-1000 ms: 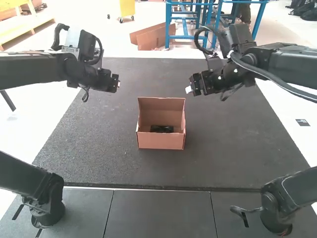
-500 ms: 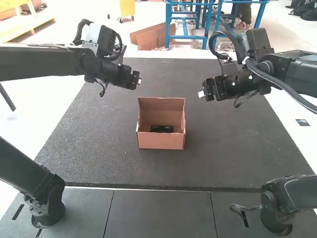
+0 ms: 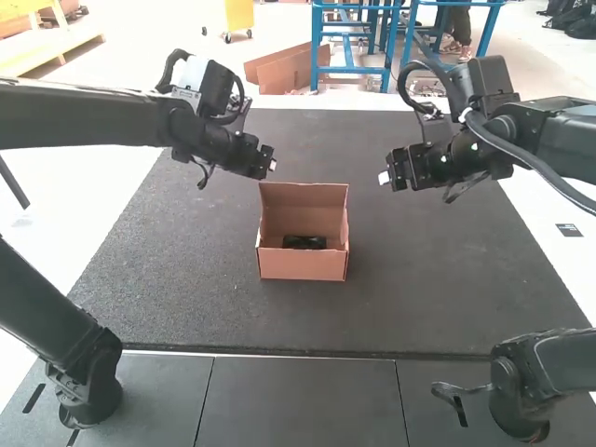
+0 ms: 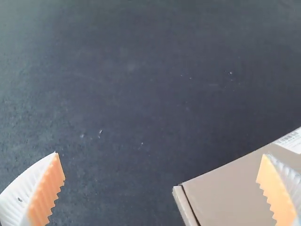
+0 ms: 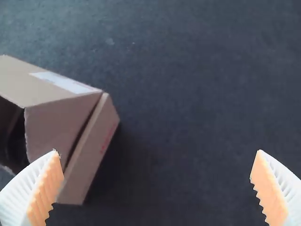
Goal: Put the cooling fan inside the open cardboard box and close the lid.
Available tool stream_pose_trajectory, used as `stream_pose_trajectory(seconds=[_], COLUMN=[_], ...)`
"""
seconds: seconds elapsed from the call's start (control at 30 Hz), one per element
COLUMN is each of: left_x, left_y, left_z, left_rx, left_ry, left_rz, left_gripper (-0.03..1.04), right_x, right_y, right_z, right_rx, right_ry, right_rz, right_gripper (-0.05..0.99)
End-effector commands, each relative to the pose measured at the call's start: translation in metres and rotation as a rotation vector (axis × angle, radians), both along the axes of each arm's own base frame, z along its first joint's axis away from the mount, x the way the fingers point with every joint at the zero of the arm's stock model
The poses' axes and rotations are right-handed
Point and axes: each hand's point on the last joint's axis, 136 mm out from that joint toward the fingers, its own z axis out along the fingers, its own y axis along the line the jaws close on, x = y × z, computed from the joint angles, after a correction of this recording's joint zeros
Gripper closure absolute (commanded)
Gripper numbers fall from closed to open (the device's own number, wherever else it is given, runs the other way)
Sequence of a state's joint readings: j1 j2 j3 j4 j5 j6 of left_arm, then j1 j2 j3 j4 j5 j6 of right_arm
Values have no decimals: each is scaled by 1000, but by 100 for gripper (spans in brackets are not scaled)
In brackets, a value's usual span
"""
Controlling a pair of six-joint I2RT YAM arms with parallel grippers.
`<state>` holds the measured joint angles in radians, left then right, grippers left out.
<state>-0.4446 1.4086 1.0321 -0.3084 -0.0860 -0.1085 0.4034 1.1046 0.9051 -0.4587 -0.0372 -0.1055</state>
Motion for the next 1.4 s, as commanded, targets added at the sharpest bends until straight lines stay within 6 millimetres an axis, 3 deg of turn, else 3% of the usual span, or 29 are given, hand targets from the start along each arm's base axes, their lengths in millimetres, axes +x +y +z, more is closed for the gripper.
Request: stream_pose_trajectory(seconds=[0.0, 0.17, 0.6, 1.1, 1.37], left_x=[-2, -16, -56, -100, -117], left_y=[-22, -36, -44, -44, -39], left_z=[13, -1, -54, -115, -137], left_rx=[-26, -12, 41, 96, 141], left_ry=[-23, 27, 170, 274, 297], left_rz=[-69, -120, -196, -263, -294], left_gripper=[4, 4, 4, 4, 4], right_x=[3, 3, -5, -1, -2], right_y=[-7, -8, -6, -16, -17], right_z=[8, 7, 1, -4, -6], right_rx=[17, 16, 20, 4, 1], right_ry=[-20, -18, 23, 22, 26], right_rz=[-26, -29, -11, -50, -54], right_gripper=[2, 2, 2, 2, 2])
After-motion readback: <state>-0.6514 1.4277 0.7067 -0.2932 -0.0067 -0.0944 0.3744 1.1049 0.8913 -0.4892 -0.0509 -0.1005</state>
